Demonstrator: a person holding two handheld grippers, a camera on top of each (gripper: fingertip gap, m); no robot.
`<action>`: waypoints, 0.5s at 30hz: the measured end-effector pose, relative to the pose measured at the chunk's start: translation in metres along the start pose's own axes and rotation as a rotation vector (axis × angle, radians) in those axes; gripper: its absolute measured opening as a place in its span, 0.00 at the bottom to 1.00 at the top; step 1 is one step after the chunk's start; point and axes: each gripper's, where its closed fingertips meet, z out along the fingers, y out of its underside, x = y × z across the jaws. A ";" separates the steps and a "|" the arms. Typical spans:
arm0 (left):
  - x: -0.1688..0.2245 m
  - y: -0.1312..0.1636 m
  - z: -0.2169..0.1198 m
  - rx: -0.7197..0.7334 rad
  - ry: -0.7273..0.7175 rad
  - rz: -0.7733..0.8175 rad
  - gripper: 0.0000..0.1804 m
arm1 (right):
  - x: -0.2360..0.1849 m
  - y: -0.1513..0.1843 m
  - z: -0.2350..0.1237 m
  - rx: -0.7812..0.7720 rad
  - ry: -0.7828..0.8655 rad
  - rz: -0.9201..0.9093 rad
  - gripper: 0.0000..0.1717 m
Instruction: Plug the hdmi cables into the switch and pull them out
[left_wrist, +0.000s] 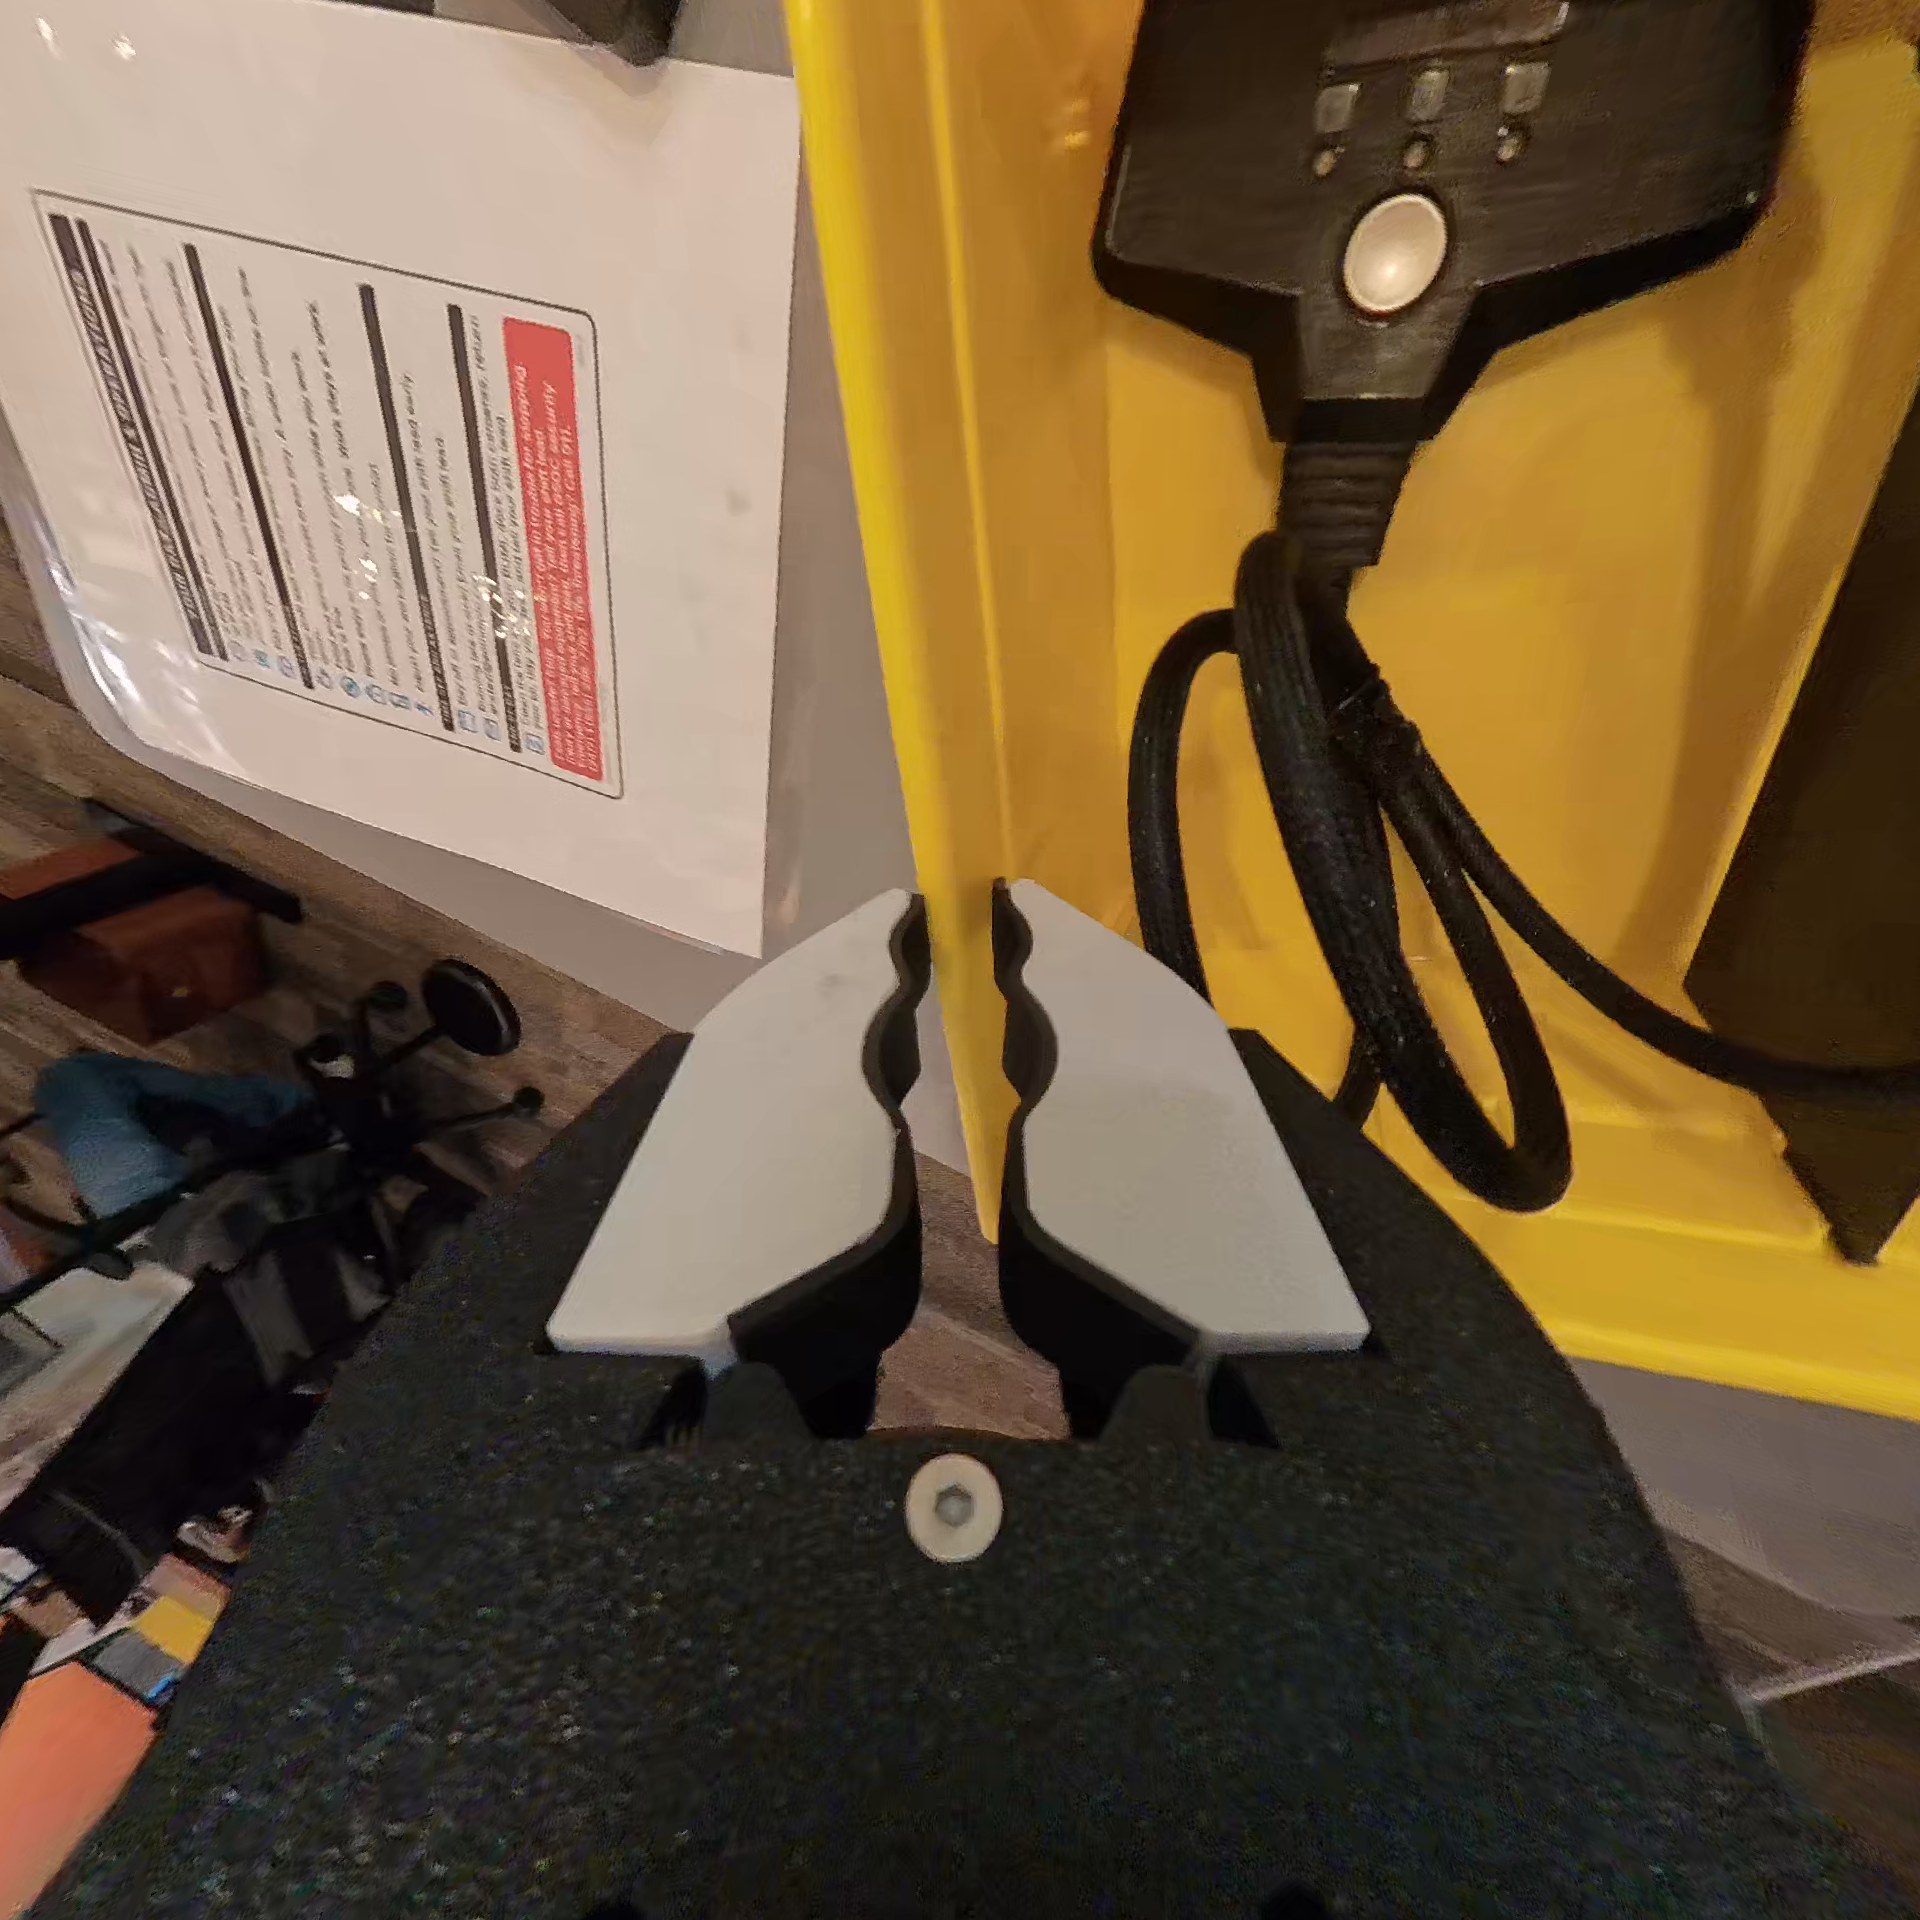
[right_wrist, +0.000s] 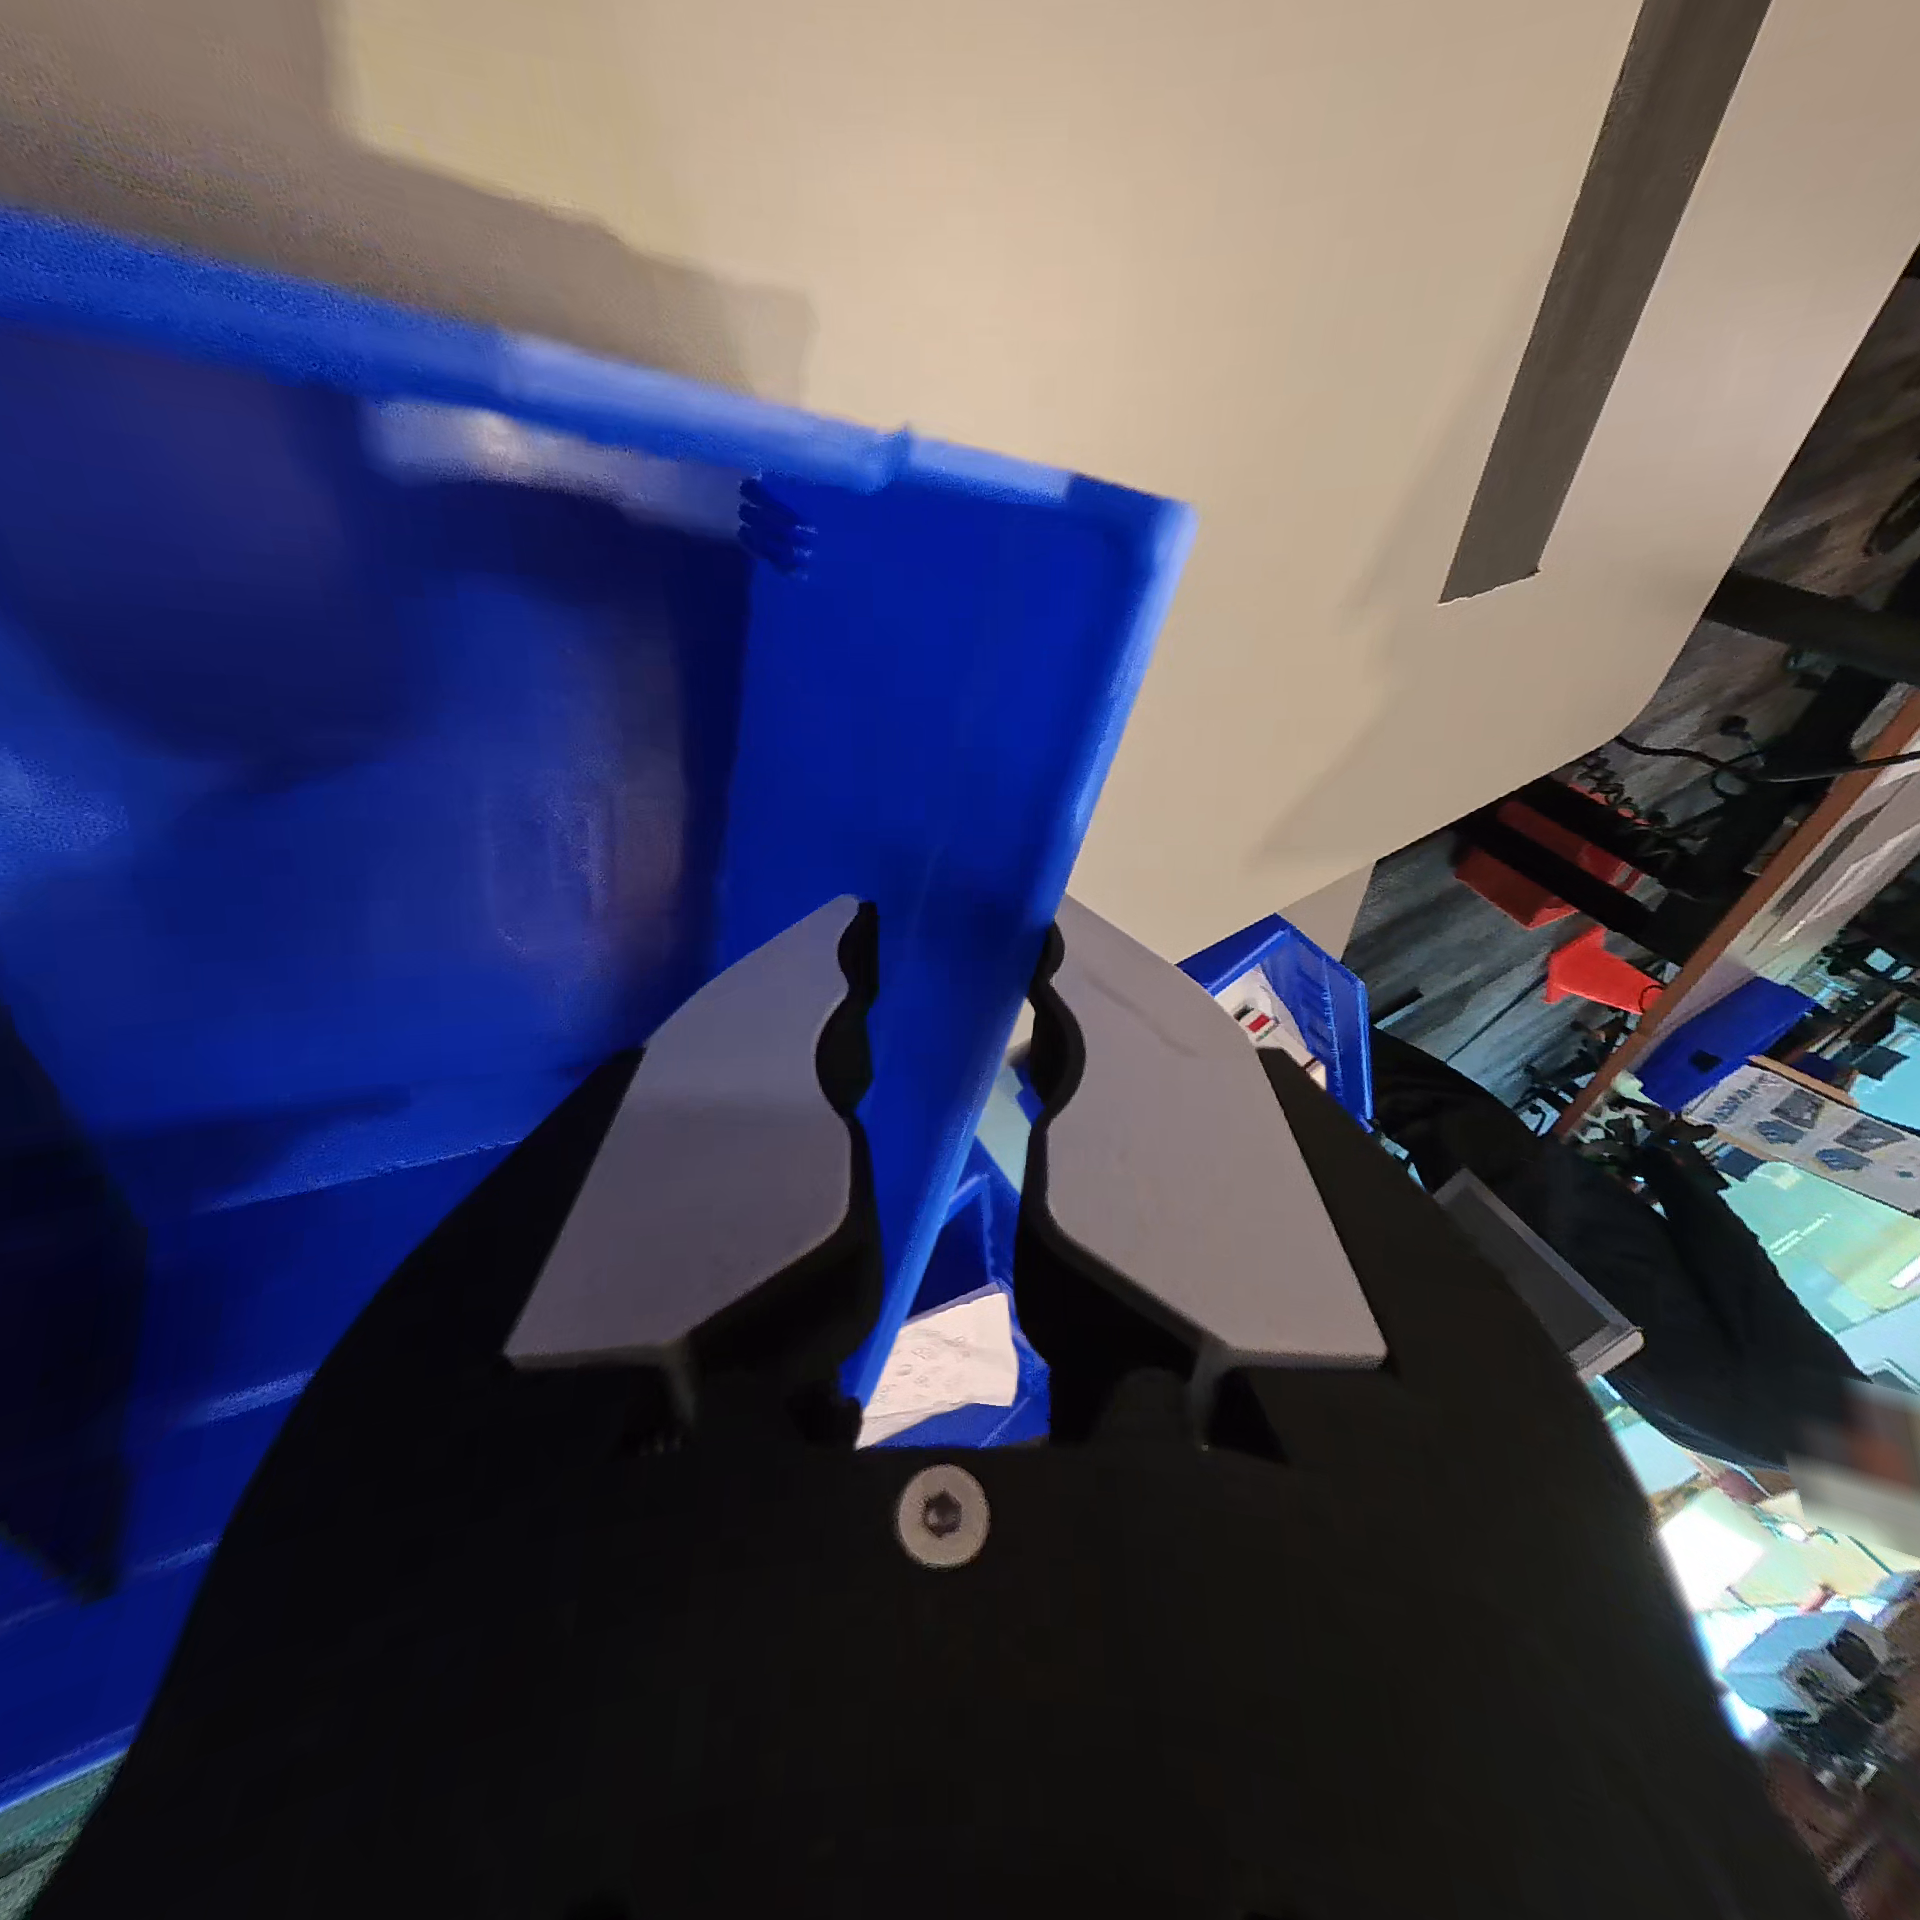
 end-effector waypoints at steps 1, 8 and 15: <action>-0.002 0.000 0.001 -0.001 -0.005 0.015 0.07 | 0.003 0.001 0.001 -0.006 0.007 -0.008 0.15; -0.013 0.014 0.003 -0.004 -0.078 0.176 0.08 | 0.020 0.012 0.012 -0.050 0.053 -0.025 0.14; -0.026 0.024 0.007 0.015 -0.154 0.278 0.09 | 0.035 0.020 0.021 -0.057 0.089 -0.039 0.15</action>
